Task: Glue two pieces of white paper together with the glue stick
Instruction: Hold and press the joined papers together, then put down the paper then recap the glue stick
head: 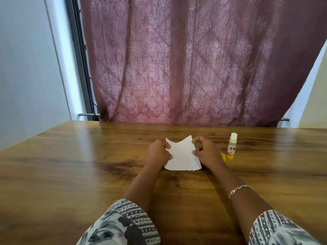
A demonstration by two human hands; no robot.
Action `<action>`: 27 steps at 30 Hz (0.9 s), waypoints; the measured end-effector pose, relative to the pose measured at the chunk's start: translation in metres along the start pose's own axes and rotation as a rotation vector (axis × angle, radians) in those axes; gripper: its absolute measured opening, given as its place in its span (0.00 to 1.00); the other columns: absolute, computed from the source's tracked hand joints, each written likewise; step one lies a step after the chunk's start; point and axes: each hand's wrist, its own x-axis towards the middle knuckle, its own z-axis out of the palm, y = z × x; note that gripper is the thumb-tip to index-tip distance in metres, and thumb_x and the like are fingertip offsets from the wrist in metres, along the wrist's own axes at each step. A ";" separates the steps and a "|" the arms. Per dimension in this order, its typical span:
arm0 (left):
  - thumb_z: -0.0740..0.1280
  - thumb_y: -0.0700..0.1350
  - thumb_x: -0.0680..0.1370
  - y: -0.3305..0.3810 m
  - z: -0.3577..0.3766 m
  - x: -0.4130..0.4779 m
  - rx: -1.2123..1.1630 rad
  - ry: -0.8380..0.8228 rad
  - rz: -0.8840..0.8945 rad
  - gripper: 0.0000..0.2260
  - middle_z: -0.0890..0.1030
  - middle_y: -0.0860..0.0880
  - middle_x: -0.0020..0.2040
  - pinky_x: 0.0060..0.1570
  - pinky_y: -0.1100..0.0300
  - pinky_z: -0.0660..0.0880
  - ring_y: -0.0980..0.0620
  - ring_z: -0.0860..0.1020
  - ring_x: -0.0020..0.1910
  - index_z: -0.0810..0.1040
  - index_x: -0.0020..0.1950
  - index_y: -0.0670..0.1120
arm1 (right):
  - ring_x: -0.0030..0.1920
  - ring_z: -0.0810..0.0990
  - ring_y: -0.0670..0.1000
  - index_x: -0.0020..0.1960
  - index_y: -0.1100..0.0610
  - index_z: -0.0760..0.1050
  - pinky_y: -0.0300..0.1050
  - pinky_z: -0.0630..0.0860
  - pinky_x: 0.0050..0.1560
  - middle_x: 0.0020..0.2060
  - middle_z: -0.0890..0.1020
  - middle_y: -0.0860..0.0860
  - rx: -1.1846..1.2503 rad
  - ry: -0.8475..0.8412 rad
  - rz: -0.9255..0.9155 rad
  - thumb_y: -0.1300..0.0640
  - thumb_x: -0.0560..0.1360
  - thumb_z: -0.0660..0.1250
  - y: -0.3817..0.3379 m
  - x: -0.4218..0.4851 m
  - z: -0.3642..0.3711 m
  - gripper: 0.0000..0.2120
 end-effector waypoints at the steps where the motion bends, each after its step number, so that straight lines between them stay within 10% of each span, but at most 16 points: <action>1: 0.73 0.39 0.69 -0.001 0.001 0.002 0.052 -0.021 0.004 0.15 0.79 0.45 0.54 0.46 0.59 0.73 0.49 0.76 0.50 0.76 0.54 0.43 | 0.41 0.73 0.51 0.51 0.59 0.75 0.41 0.67 0.38 0.33 0.74 0.48 -0.019 -0.011 0.001 0.65 0.69 0.69 0.003 0.001 0.002 0.12; 18: 0.68 0.52 0.73 -0.002 -0.006 -0.001 0.505 -0.095 0.042 0.16 0.66 0.45 0.71 0.64 0.44 0.62 0.42 0.59 0.71 0.75 0.61 0.56 | 0.53 0.77 0.57 0.52 0.59 0.79 0.41 0.69 0.47 0.54 0.78 0.57 -0.352 -0.121 -0.021 0.57 0.69 0.71 0.002 0.001 0.007 0.12; 27: 0.64 0.52 0.76 0.013 0.008 -0.014 0.447 0.103 0.332 0.20 0.69 0.46 0.68 0.64 0.50 0.63 0.45 0.63 0.67 0.69 0.67 0.50 | 0.43 0.71 0.50 0.38 0.59 0.74 0.40 0.64 0.42 0.38 0.73 0.51 -0.123 0.337 -0.386 0.65 0.66 0.71 0.011 -0.019 -0.062 0.06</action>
